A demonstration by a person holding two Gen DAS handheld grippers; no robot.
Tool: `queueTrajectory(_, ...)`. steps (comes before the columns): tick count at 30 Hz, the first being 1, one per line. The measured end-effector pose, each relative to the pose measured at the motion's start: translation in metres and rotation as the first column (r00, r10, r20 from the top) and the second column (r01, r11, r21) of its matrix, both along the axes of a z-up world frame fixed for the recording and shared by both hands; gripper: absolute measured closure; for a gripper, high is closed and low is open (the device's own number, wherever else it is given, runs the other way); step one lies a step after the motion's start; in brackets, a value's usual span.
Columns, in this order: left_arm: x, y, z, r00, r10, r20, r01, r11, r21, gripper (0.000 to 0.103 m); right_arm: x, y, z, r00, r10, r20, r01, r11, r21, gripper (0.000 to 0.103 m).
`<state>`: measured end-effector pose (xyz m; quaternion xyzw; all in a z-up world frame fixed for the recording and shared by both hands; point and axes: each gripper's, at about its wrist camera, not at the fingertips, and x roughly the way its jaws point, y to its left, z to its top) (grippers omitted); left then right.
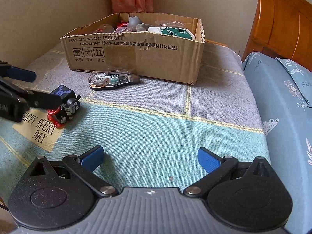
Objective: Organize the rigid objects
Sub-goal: 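Move the left tool to the black cube car while the right tool approaches the correction tape, then close the left gripper on the cube car while the right gripper grasps the correction tape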
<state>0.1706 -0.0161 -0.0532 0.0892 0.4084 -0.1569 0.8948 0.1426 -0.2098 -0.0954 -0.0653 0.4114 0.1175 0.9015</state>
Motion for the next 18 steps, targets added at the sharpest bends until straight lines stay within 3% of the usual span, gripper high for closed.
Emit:
queueTrajectory(5,0.001,-0.013,-0.013,1.000,0.014,-0.006,-0.013,0.994,0.110,0.001,-0.001,0.000,0.000,1.000,0.002,0.002,-0.002,1.000,0.000,0.000)
queueTrajectory(8,0.001,-0.006,-0.017,0.998,0.047,-0.028,-0.043,0.989,0.138,0.001,-0.002,0.000,0.000,1.000,0.005,0.002,-0.005,1.000,0.000,0.000)
queueTrajectory(14,-0.015,0.009,0.001,0.997,0.072,-0.011,-0.070,0.990,0.126,0.001,-0.006,-0.003,-0.001,1.000,0.015,0.023,-0.015,1.000,0.006,0.000)
queueTrajectory(18,-0.021,0.014,0.004,0.998,0.066,0.016,-0.066,0.996,0.051,0.001,-0.007,-0.004,-0.001,0.999,0.024,0.028,-0.024,1.000,0.007,0.000)
